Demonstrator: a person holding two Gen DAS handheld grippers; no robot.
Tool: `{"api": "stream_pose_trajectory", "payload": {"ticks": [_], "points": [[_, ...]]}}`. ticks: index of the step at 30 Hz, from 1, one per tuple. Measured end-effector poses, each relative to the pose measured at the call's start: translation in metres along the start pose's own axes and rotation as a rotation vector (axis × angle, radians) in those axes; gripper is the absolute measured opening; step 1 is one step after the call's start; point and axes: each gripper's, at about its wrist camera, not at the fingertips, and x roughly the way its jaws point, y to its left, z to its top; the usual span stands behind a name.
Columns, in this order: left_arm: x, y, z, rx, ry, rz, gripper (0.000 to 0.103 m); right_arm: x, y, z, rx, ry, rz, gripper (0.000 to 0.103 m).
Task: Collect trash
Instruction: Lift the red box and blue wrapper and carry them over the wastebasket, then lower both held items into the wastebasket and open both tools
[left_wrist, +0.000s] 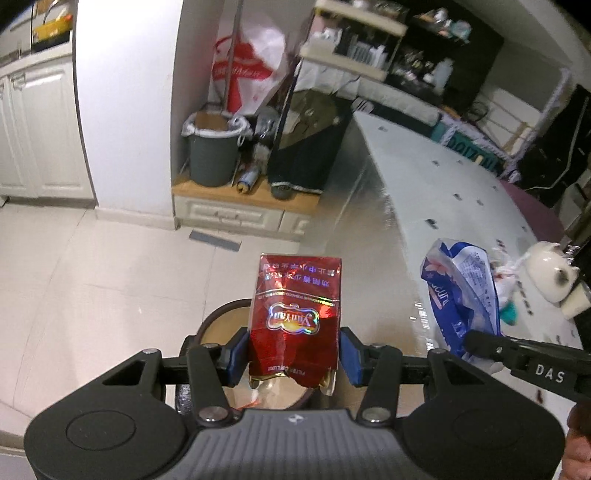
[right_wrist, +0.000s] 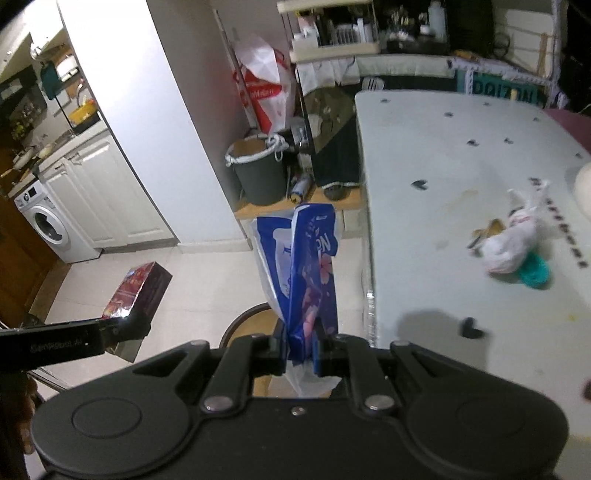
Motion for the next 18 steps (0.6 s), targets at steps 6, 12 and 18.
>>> {"api": "stream_pose_trajectory", "payload": {"ticks": [6,12,18], "points": [[0.050,0.038,0.025,-0.026,0.076,0.006,0.051,0.068,0.012,0.015,0.028,0.080,0.000,0.013],[0.116,0.068,0.026,-0.110,0.215,-0.020,0.051,0.139,0.014,0.018,0.057,0.213,0.001,0.013],[0.182,0.088,0.012,-0.181,0.353,-0.014,0.051,0.208,0.011,0.004,0.102,0.371,0.004,0.013]]}}
